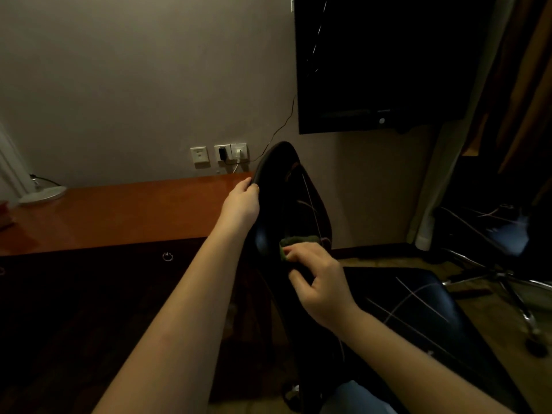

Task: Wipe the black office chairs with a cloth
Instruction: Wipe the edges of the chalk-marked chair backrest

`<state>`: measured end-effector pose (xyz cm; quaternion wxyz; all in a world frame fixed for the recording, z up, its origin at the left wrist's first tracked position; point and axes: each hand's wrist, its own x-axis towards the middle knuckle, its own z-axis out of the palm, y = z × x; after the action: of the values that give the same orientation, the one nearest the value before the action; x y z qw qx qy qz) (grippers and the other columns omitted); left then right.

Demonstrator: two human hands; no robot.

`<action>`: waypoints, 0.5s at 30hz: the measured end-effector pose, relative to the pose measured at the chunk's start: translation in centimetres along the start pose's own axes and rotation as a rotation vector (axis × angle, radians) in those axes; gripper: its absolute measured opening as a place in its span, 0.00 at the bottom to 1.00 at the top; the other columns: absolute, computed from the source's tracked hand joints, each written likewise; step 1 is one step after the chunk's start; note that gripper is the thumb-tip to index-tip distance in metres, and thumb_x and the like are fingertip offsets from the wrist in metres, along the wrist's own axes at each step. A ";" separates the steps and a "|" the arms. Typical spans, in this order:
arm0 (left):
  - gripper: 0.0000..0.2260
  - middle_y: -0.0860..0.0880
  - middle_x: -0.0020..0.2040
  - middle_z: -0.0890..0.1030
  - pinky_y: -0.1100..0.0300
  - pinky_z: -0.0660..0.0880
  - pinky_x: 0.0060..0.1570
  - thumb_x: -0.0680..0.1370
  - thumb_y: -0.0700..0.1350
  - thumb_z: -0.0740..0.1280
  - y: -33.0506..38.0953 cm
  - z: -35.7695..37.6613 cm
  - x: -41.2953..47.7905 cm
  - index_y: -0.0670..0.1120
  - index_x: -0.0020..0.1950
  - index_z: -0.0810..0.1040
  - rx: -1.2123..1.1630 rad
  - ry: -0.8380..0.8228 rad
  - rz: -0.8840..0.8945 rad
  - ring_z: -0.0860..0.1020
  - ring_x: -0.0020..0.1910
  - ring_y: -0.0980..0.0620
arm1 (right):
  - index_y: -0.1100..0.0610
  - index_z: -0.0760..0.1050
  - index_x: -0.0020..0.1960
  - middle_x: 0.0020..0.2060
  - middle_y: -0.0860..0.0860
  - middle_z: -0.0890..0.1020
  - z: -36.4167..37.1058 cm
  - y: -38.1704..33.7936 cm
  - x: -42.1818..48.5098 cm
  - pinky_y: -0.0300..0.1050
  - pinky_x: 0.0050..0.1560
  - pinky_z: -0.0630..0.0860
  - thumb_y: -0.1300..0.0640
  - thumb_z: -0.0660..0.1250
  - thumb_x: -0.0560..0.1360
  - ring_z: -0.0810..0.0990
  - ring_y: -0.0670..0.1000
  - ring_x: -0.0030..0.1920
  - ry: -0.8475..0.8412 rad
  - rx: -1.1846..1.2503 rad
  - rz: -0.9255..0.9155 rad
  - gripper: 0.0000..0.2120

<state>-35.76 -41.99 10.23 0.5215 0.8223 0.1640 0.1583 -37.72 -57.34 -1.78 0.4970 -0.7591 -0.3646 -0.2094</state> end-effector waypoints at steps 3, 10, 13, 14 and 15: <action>0.20 0.46 0.74 0.66 0.56 0.61 0.69 0.84 0.47 0.53 -0.2 0.1 0.0 0.48 0.76 0.63 0.024 0.004 0.014 0.64 0.72 0.47 | 0.59 0.80 0.53 0.53 0.49 0.80 0.0 -0.5 -1.3 0.37 0.61 0.74 0.63 0.66 0.71 0.76 0.43 0.57 0.015 -0.029 -0.035 0.11; 0.20 0.47 0.75 0.65 0.57 0.59 0.69 0.84 0.46 0.53 -0.3 0.2 0.3 0.48 0.76 0.63 0.039 0.018 0.024 0.63 0.74 0.47 | 0.62 0.81 0.52 0.53 0.54 0.81 -0.4 -0.9 -2.8 0.43 0.58 0.77 0.62 0.64 0.73 0.78 0.49 0.57 -0.013 -0.130 -0.196 0.11; 0.20 0.47 0.75 0.66 0.58 0.59 0.69 0.84 0.46 0.54 -0.4 0.2 0.6 0.47 0.76 0.64 0.039 0.025 0.033 0.63 0.74 0.48 | 0.63 0.80 0.55 0.55 0.54 0.81 0.1 -0.4 -3.5 0.45 0.59 0.77 0.62 0.64 0.74 0.78 0.49 0.60 0.045 -0.122 -0.195 0.12; 0.20 0.47 0.74 0.66 0.58 0.59 0.69 0.83 0.46 0.54 -0.4 0.2 0.8 0.47 0.76 0.64 0.041 0.030 0.035 0.63 0.73 0.48 | 0.63 0.80 0.57 0.56 0.54 0.81 0.4 -0.3 -3.7 0.45 0.60 0.76 0.61 0.64 0.75 0.77 0.49 0.61 0.071 -0.110 -0.182 0.13; 0.20 0.47 0.74 0.66 0.59 0.59 0.69 0.83 0.46 0.54 -0.4 0.2 0.9 0.47 0.76 0.64 0.044 0.034 0.036 0.63 0.73 0.48 | 0.63 0.79 0.59 0.58 0.54 0.80 0.7 -0.2 -4.0 0.45 0.61 0.76 0.61 0.63 0.75 0.77 0.49 0.62 0.093 -0.089 -0.164 0.15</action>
<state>-34.88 -41.58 9.82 0.4976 0.8334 0.1615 0.1781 -40.47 -58.00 -4.66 0.4603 -0.7376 -0.3922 -0.3004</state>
